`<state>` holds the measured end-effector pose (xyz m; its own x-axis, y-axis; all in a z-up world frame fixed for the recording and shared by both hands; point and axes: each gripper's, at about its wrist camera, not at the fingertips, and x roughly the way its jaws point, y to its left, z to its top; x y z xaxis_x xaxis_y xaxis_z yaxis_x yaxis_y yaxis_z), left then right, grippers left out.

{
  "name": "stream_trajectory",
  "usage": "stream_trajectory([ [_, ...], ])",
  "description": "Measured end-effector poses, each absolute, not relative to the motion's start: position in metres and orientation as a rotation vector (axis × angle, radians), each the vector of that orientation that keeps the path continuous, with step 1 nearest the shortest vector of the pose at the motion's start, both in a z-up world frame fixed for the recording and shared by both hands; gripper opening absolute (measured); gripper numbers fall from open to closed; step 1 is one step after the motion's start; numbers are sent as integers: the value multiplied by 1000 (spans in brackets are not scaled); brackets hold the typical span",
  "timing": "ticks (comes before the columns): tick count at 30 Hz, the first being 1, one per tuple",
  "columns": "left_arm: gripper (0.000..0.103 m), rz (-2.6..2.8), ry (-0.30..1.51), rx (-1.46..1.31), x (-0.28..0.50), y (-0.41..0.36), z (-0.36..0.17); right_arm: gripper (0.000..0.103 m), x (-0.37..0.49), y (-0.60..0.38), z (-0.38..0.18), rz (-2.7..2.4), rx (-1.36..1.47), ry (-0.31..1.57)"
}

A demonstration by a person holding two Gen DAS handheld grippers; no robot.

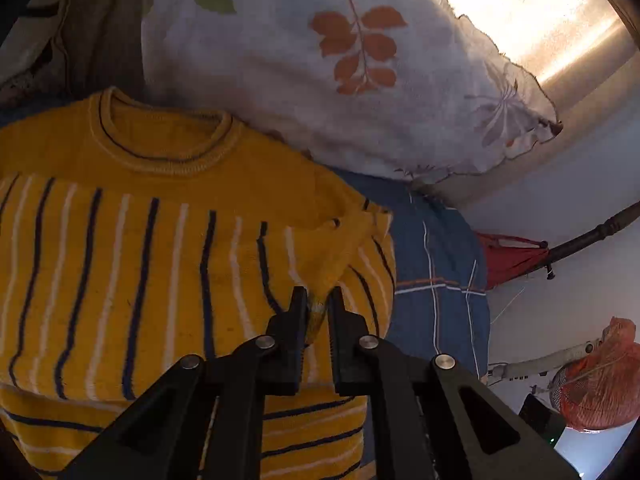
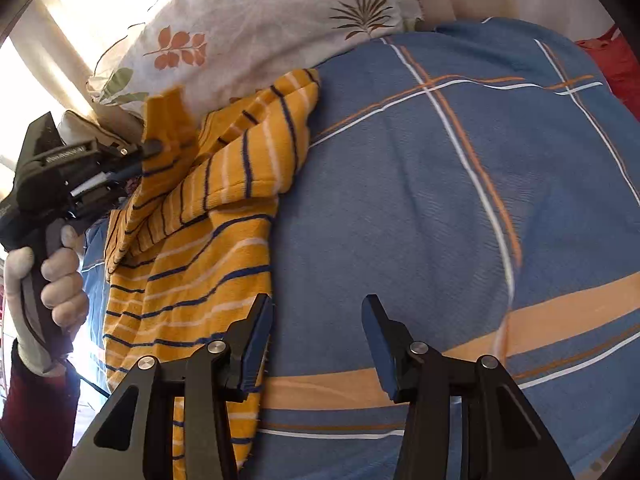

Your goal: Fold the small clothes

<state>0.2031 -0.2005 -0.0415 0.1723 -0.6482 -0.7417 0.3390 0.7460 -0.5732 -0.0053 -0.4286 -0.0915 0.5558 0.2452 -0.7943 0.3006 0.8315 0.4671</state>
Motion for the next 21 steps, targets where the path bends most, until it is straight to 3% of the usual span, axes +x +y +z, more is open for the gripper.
stream_trajectory([
  [2, 9, -741, 1210, -342, 192, -194, -38, 53, -7, -441, -90, -41, 610, 991],
  [4, 19, -740, 1183, -358, 179, -178, -28, 53, -1, -446, -85, -35, 604, 982],
  [6, 36, -697, 1149, -375, 160, -149, -19, 53, 11, -446, -80, -2, 600, 970],
  [7, 38, -665, 1136, -386, 153, -134, -12, 53, 22, -441, -75, 24, 591, 961],
  [14, 39, -323, 1087, -388, 106, -18, 1, 55, 113, -353, -45, 289, 449, 920],
  [21, 39, -19, 1076, -328, 64, 91, -13, 55, 183, -279, -77, 354, 294, 1050],
])
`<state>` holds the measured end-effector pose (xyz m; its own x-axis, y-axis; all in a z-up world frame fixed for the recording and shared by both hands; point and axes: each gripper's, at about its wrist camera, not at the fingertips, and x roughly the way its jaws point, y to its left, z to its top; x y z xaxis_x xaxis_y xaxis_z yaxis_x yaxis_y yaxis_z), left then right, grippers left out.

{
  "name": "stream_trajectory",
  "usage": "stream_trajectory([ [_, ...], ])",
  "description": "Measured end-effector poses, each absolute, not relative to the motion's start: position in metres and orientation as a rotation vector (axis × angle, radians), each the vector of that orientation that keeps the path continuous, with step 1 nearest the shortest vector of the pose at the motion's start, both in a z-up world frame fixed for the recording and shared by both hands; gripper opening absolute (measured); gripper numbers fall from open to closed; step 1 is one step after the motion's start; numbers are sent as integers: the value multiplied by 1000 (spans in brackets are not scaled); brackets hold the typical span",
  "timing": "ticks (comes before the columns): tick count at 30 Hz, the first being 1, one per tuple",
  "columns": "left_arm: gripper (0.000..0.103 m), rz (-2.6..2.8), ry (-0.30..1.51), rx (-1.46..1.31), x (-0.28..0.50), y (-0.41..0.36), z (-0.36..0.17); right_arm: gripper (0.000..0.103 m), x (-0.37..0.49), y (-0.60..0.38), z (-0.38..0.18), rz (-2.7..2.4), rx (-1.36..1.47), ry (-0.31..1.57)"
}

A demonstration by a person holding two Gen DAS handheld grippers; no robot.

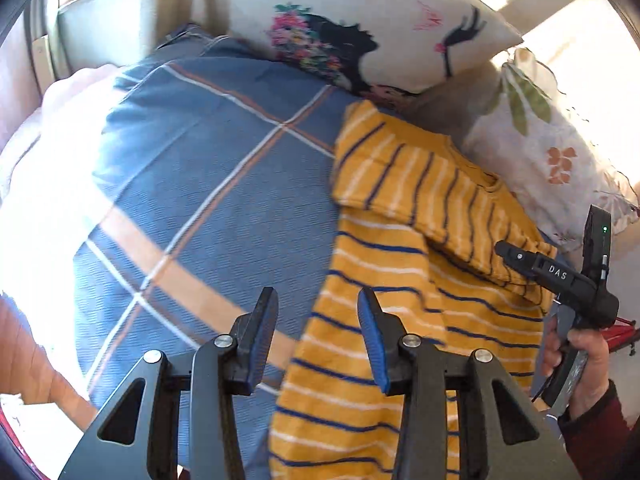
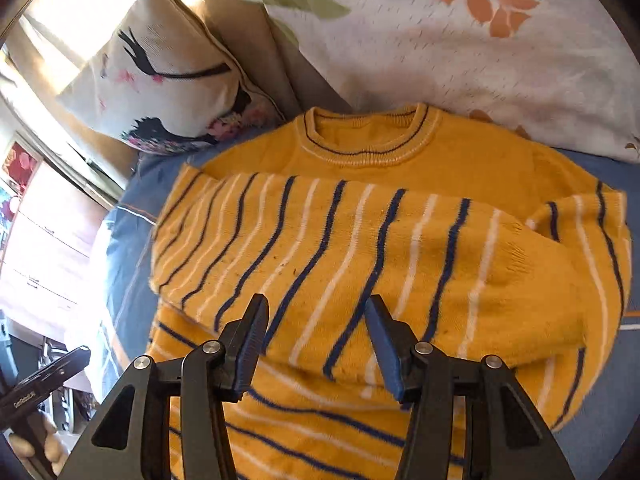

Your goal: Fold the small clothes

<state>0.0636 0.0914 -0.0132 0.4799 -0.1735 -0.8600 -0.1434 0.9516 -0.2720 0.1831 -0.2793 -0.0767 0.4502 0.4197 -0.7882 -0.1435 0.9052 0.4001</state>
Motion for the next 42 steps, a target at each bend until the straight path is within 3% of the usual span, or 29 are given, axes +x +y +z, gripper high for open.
stream_trajectory([
  [11, 41, -79, 1153, -420, 79, 166, -49, 54, 169, -294, -71, 78, 334, 1047],
  [22, 41, -503, 1317, -393, 115, 108, -87, 55, 64, -240, -99, 15, 361, 1086],
  [28, 41, -631, 1354, -391, 102, 75, -94, 55, 9, -259, -98, -60, 379, 1142],
  [33, 51, -641, 1363, -486, 89, 77, -100, 56, -34, -299, -83, -144, 499, 1067],
  [36, 52, -621, 1364, -547, 75, 82, -103, 64, -51, -318, -93, -170, 556, 1086],
  [42, 52, -545, 1332, -602, 31, 87, -103, 65, -70, -328, -110, 32, 714, 1074],
])
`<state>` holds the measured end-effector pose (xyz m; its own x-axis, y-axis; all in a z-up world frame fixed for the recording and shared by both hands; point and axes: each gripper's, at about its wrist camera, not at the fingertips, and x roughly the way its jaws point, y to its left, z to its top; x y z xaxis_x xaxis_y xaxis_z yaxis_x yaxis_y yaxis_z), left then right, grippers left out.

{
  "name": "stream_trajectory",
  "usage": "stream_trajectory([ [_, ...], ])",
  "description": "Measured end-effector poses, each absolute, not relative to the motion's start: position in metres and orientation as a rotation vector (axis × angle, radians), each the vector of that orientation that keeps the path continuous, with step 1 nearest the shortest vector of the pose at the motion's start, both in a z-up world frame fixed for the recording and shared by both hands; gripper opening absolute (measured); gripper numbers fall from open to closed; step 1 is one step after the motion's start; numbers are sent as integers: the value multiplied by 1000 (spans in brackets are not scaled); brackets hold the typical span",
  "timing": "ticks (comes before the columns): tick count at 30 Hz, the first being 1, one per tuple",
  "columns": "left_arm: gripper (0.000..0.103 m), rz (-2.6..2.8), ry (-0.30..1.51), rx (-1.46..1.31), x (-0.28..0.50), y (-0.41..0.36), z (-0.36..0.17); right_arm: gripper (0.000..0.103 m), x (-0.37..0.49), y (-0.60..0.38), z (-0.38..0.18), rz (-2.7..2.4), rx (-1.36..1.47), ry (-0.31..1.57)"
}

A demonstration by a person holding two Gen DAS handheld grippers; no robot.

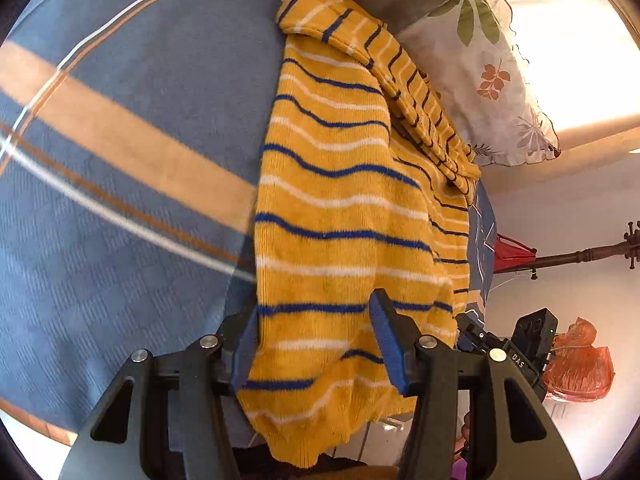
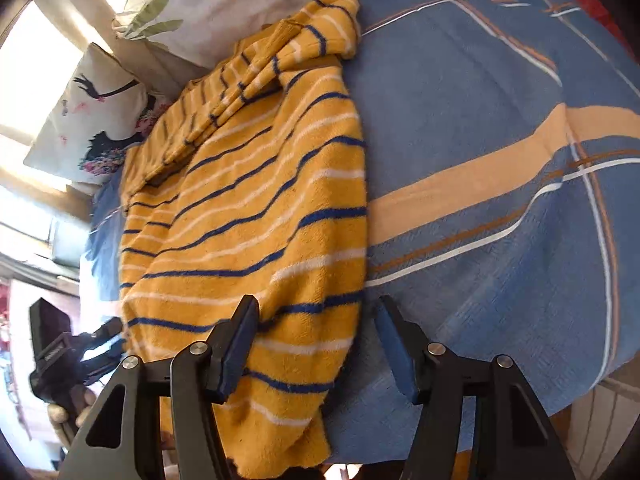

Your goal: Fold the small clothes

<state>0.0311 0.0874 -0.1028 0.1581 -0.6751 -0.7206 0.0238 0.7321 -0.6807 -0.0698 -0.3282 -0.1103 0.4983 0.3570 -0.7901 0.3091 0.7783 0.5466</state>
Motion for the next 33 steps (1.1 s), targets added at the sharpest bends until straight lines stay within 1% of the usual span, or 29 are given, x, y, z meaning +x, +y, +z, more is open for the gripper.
stream_trajectory([
  [4, 54, -529, 1306, -655, 6, 82, -106, 65, -73, -315, -130, 330, 882, 1115],
  [6, 60, -528, 1292, -660, -4, 77, -105, 65, -77, -312, -135, 391, 912, 1119],
  [9, 61, -505, 1280, -612, -13, 68, -102, 65, -81, -306, -138, 438, 908, 1120],
  [10, 57, -486, 1278, -576, -14, 65, -99, 64, -83, -304, -137, 440, 897, 1112],
  [11, 33, -447, 1285, -535, -13, 63, -98, 57, -84, -303, -136, 436, 883, 1107],
  [12, 10, -415, 1297, -506, -10, 63, -98, 46, -84, -302, -137, 420, 857, 1113],
  [13, 9, -398, 1300, -523, -8, 67, -98, 19, -81, -300, -138, 404, 823, 1135],
  [14, 9, -379, 1292, -559, -7, 74, -96, 16, -80, -299, -140, 398, 808, 1149],
  [18, 9, -350, 1242, -605, -19, 96, -71, 14, -86, -301, -122, 463, 785, 1105],
  [21, 9, -368, 1201, -597, -40, 108, -43, 13, -104, -302, -99, 551, 763, 1090],
  [23, 9, -377, 1199, -594, -52, 109, -34, 12, -120, -305, -87, 579, 719, 1095],
  [26, 9, -353, 1247, -588, -61, 105, -46, 12, -136, -308, -89, 600, 716, 1127],
  [29, 9, -320, 1308, -680, -62, 109, -69, 12, -133, -308, -109, 572, 737, 1176],
  [30, 9, -314, 1312, -702, -61, 110, -71, 12, -131, -309, -114, 566, 745, 1199],
  [33, 9, -321, 1279, -684, -56, 106, -63, 13, -126, -315, -106, 579, 732, 1176],
])
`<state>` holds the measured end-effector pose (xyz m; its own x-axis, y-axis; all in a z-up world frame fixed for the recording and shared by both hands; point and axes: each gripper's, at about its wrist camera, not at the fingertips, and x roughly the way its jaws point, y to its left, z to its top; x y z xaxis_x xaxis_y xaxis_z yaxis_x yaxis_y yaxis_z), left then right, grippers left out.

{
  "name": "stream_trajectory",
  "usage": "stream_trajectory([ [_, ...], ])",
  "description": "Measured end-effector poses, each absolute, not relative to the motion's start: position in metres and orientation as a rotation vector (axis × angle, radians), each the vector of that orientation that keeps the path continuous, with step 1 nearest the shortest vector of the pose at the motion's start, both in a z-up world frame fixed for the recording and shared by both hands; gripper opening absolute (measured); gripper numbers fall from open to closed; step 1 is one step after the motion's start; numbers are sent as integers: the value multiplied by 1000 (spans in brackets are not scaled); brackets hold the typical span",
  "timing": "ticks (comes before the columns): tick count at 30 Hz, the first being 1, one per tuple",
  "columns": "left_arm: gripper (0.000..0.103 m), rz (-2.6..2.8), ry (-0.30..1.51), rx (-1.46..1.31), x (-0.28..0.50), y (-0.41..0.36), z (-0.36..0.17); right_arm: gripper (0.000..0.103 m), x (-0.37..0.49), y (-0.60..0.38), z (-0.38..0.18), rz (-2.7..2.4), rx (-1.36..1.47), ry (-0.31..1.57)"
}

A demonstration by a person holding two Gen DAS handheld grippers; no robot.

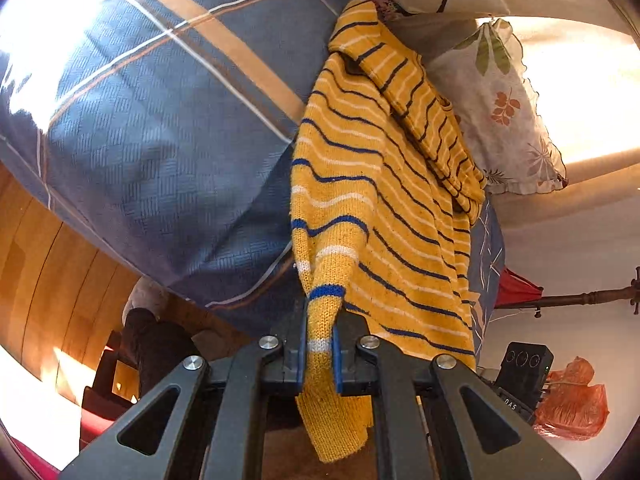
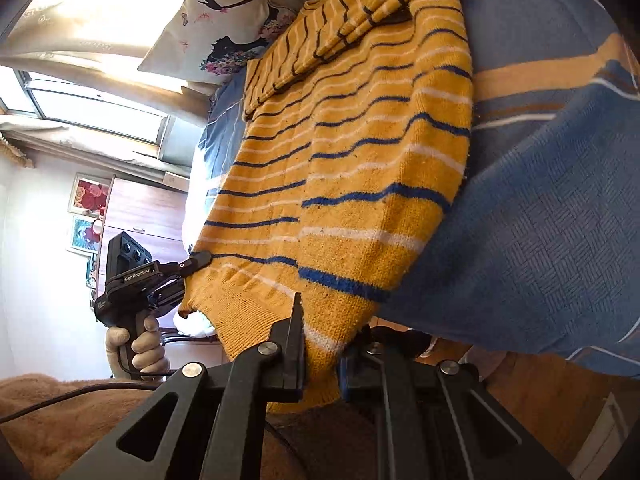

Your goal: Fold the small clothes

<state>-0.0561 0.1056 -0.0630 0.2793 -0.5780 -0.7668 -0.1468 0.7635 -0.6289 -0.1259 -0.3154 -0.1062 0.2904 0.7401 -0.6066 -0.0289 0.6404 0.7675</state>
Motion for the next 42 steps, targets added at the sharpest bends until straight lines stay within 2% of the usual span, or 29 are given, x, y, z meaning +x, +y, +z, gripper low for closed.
stream_trajectory([
  [6, 9, -351, 1193, -643, -14, 86, -31, 13, -86, -321, -73, 619, 669, 1098],
  [11, 9, -384, 1107, -562, 72, 61, -3, 13, -12, -321, -31, 601, 596, 1003],
  [16, 10, -384, 1128, -512, 180, 30, -19, 13, 84, -328, -29, 464, 589, 980],
  [19, 15, -376, 1151, -500, 231, 18, -33, 17, 138, -339, -49, 338, 650, 989],
  [20, 17, -389, 1162, -523, 243, 18, -37, 25, 153, -343, -56, 304, 676, 996],
  [22, 22, -426, 1178, -610, 262, 23, -44, 35, 174, -351, -67, 241, 710, 1004],
  [23, 28, -439, 1177, -646, 270, 27, -45, 36, 180, -355, -71, 223, 728, 1002],
  [24, 34, -447, 1167, -668, 275, 31, -43, 36, 184, -359, -72, 219, 751, 997],
  [28, 45, -450, 1130, -643, 283, 48, -34, 50, 182, -365, -64, 243, 787, 920],
  [31, 46, -451, 1144, -565, 282, 47, -30, 71, 168, -372, -56, 217, 771, 879],
  [35, 46, -498, 1134, -403, 263, 31, -21, 72, 153, -376, -42, 155, 666, 891],
  [39, 46, -566, 1114, -233, 231, 8, -23, 72, 115, -337, -39, 136, 373, 961],
  [42, 46, -550, 1152, -130, 218, -6, -45, 71, 85, -303, -55, 63, 142, 997],
])
